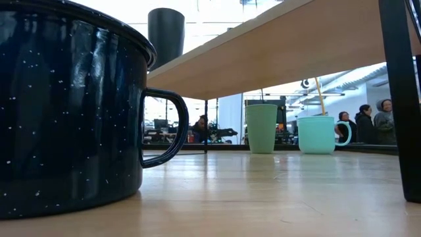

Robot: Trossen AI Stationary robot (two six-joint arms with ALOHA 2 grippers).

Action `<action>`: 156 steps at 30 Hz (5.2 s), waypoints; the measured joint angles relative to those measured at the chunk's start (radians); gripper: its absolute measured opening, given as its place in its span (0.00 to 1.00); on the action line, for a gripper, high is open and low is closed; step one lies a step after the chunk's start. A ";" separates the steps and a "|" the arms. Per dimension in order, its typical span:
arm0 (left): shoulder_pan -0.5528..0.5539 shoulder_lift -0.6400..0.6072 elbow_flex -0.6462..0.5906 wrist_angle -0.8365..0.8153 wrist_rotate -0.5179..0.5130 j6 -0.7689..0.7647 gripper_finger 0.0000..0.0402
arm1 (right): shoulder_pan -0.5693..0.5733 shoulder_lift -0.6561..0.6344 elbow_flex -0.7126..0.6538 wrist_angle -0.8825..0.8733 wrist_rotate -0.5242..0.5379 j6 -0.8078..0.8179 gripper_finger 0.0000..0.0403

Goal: Stack small to large cups/mugs on shelf
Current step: Put the light blue mug on the shelf

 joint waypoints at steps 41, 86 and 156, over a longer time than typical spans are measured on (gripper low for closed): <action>-0.072 -0.267 -0.826 1.115 -0.113 0.084 0.22 | -0.180 -0.003 0.342 -1.037 0.030 0.329 0.92; 0.131 -0.266 -0.828 1.113 0.149 0.141 0.22 | -0.665 -0.273 -0.167 -1.073 -0.132 -0.146 0.72; 0.132 -0.266 -0.827 1.092 0.208 0.180 0.22 | -1.046 -0.154 -0.257 -0.944 -0.311 -0.339 0.70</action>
